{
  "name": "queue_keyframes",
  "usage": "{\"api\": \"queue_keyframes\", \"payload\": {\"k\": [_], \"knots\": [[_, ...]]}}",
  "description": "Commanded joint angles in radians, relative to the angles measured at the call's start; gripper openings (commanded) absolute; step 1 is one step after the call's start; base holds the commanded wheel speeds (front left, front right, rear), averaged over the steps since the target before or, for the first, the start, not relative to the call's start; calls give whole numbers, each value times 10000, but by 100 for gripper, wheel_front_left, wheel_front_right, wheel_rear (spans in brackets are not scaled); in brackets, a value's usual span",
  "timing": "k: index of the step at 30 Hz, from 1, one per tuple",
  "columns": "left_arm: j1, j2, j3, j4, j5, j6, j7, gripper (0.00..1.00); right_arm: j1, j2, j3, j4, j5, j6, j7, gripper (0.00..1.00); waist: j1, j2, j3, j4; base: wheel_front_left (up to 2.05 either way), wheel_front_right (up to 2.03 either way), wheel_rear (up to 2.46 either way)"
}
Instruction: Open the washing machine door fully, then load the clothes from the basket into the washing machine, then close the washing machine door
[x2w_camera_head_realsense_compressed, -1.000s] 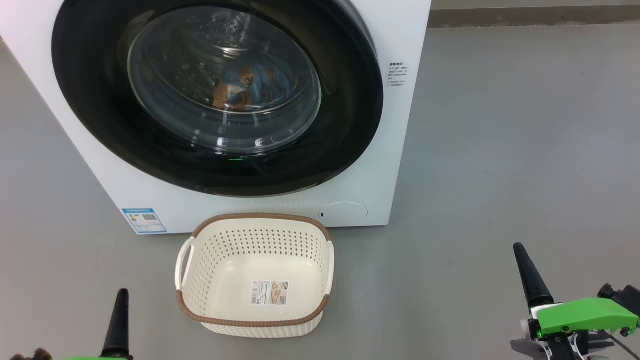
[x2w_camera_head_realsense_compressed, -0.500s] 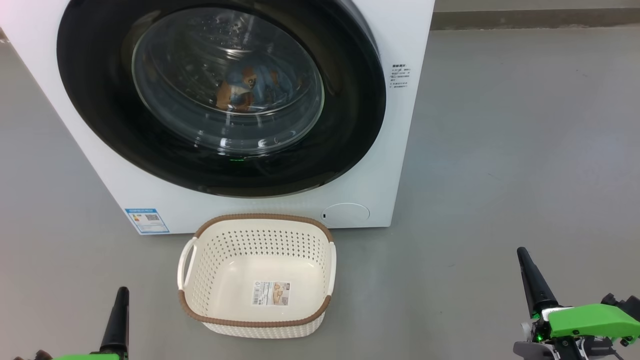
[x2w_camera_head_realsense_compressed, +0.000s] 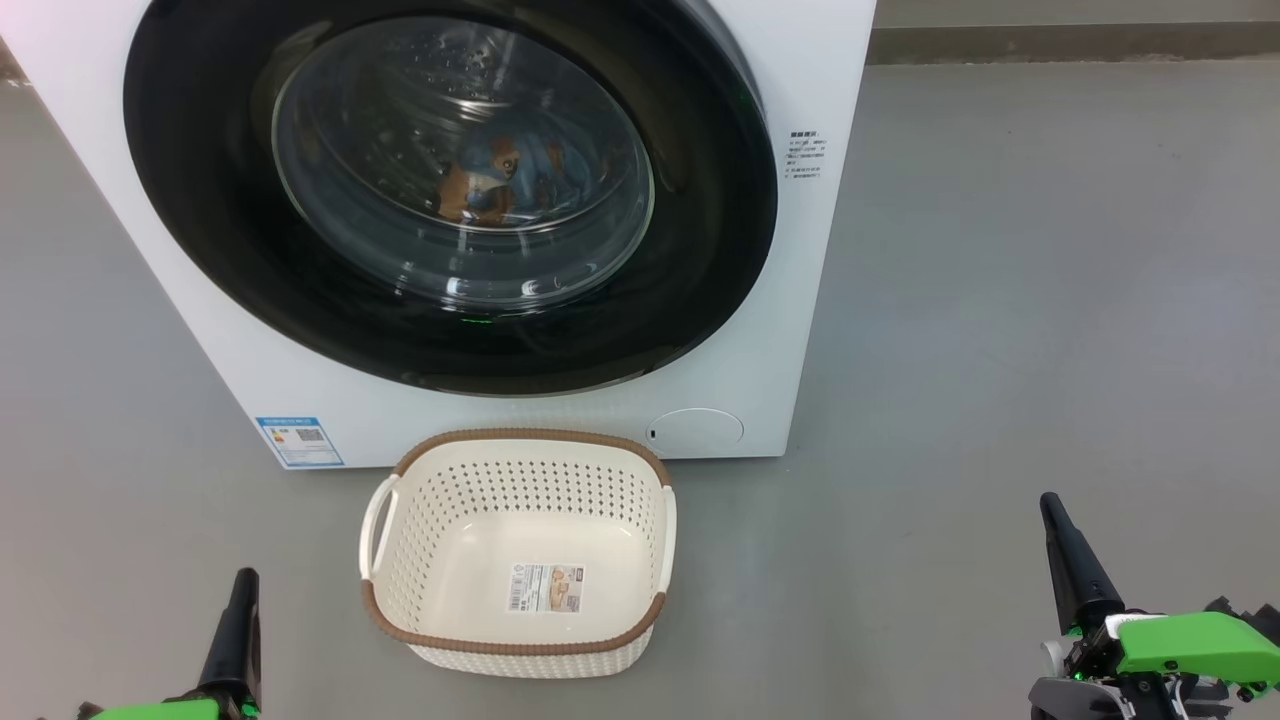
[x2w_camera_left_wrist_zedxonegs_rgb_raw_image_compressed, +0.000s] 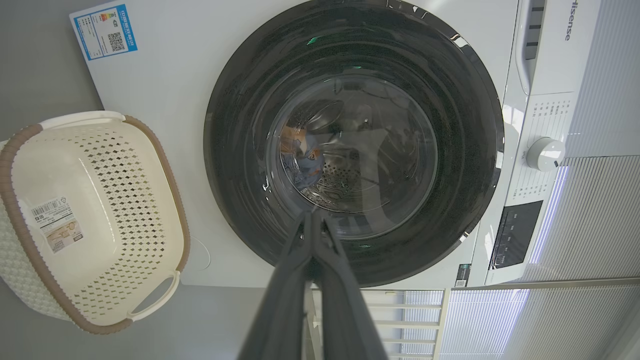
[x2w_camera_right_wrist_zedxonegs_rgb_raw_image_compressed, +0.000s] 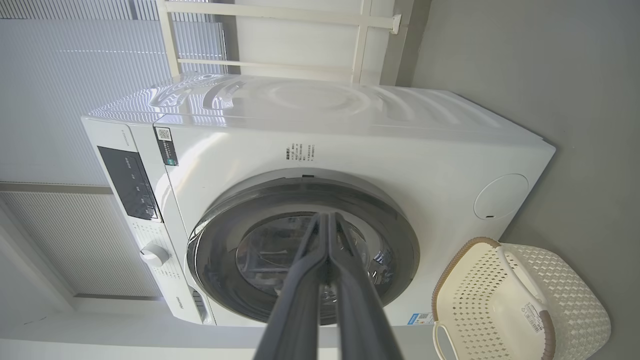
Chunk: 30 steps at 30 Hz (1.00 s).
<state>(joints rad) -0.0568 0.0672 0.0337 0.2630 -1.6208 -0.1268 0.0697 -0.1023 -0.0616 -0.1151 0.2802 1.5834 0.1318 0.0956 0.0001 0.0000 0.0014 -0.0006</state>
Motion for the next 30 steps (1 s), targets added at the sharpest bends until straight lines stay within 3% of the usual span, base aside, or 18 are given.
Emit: {"api": "queue_keyframes", "payload": {"k": [1,30], "knots": [[-525,153,361,-158,-185,-38,72,0,-103,20,132,-313,287,-11,72,0,0,0,-2,3,0,0,0],[-537,98,441,-147,-183,-38,146,0,-103,47,93,-314,320,-11,110,0,0,0,-3,6,0,0,0]]}}
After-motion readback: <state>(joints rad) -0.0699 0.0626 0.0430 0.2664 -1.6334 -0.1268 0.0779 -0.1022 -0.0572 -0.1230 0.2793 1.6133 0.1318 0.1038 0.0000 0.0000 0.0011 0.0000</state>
